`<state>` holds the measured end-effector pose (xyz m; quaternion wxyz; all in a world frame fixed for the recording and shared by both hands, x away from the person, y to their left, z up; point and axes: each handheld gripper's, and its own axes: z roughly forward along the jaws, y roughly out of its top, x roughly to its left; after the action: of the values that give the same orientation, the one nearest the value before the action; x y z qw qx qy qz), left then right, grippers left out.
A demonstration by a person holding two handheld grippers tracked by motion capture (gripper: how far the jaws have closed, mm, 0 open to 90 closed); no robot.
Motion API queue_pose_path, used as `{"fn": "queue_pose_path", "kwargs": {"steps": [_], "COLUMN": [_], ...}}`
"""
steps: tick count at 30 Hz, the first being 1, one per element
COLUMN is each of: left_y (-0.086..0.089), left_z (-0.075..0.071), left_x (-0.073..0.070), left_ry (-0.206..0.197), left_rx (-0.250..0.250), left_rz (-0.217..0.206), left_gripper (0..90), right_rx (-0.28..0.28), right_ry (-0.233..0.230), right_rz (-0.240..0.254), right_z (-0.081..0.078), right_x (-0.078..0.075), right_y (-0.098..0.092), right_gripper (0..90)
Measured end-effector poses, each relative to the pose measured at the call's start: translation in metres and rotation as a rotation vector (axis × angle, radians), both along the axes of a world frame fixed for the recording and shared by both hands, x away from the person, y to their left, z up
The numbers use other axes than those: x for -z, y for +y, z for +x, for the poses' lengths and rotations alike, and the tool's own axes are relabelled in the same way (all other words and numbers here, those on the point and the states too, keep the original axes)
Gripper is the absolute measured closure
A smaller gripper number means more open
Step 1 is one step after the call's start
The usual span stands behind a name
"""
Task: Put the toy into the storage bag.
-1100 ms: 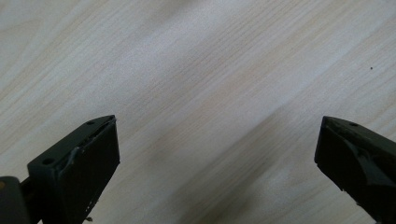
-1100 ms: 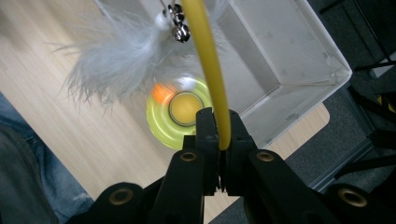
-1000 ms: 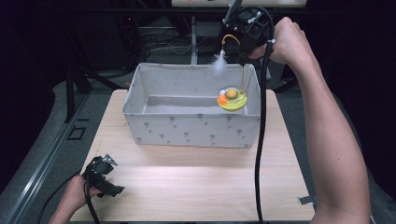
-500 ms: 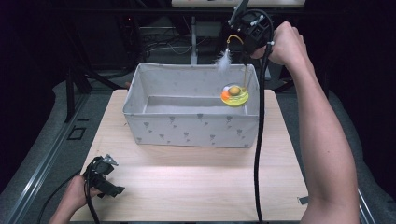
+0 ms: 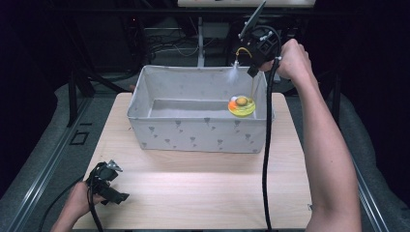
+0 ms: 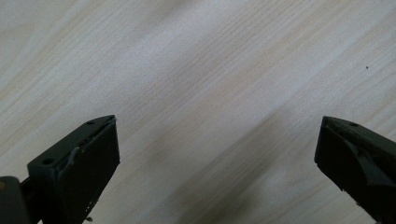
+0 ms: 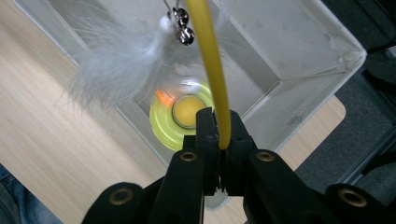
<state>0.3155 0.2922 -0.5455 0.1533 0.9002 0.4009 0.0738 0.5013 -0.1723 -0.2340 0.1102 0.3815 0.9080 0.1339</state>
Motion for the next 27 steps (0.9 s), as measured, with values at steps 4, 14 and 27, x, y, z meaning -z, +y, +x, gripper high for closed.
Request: {"fn": "queue_pose_path", "kwargs": {"steps": [4,14,27], "left_y": [0.000,0.000,0.000], "left_z": [0.000,0.000,0.000], "left_x": [0.000,0.000,0.000], "left_ry": [0.000,0.002,0.004], "left_rx": [0.001,0.004,0.005], "left_rz": [0.000,0.002,0.001], "left_gripper": [0.3,0.3,0.3], "right_rx": [0.001,-0.002,0.010], "right_ry": [0.015,0.061,0.103], "right_rz": [-0.002,-0.008,0.002], "right_z": [0.002,0.006,0.008], "right_x": [0.010,0.044,0.072], "right_y": [-0.001,-0.003,-0.014], "right_gripper": [88.0,88.0,88.1]}}
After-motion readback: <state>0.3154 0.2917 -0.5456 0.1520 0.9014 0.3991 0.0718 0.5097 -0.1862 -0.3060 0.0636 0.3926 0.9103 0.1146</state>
